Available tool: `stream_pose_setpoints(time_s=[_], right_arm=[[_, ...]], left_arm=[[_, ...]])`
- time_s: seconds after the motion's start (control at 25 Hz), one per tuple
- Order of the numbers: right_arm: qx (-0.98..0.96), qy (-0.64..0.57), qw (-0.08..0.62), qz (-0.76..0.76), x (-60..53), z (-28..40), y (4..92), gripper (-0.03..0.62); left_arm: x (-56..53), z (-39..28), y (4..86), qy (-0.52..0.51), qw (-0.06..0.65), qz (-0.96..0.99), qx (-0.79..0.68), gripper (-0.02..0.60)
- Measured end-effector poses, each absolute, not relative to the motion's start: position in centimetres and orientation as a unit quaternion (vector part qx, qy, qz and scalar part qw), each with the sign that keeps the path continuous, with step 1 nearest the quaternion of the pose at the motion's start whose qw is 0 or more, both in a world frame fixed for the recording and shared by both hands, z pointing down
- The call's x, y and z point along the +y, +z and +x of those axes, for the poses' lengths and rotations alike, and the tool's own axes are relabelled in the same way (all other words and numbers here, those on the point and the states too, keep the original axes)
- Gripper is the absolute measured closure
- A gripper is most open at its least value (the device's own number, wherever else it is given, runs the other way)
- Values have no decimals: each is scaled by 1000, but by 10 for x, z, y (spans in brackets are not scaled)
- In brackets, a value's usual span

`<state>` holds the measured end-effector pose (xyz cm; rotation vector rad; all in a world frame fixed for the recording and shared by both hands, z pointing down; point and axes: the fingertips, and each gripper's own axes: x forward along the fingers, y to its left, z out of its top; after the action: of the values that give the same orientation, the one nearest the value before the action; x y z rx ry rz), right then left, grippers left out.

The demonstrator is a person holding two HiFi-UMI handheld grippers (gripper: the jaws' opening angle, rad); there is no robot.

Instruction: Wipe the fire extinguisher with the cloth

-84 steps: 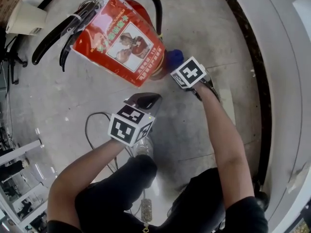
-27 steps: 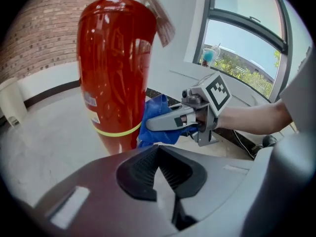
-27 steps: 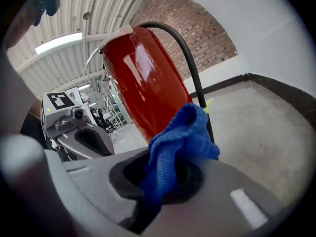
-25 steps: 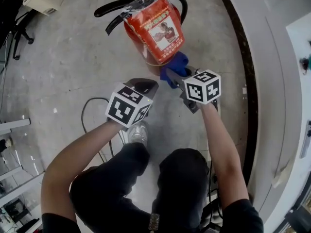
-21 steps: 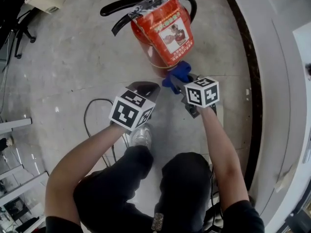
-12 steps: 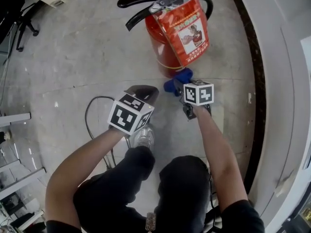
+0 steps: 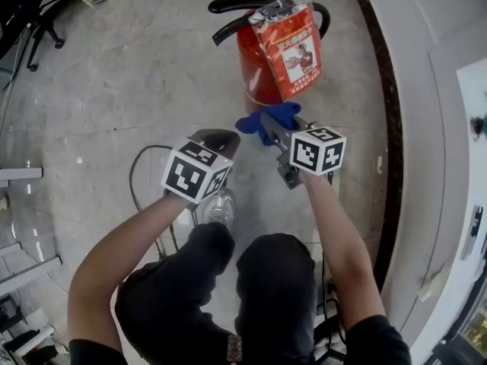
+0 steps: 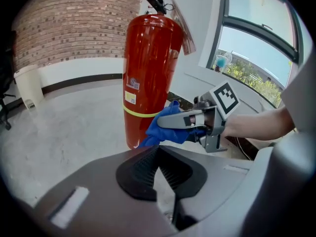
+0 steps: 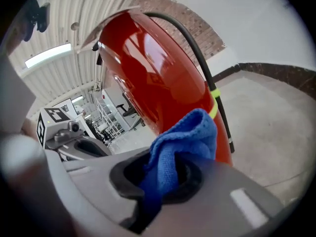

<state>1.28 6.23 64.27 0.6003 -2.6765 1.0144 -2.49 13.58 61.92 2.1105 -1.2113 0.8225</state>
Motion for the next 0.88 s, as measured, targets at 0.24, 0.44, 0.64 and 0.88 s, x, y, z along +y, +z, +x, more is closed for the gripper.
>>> stream_pose_setpoints(time_s=[0.24, 0.44, 0.64, 0.88], right_arm=[[-933, 303, 51, 187, 63, 15, 561, 568], [-947, 270, 3, 176, 63, 18, 501, 568], [-954, 241, -54, 170, 64, 22, 445, 568], [-955, 214, -113, 172, 61, 21, 396, 568]], left_arm=[[125, -22, 585, 295, 251, 800, -457, 575], [124, -14, 570, 290, 245, 801, -463, 575], [125, -6, 553, 285, 235, 804, -465, 575], [126, -7, 534, 279, 228, 804, -473, 575]])
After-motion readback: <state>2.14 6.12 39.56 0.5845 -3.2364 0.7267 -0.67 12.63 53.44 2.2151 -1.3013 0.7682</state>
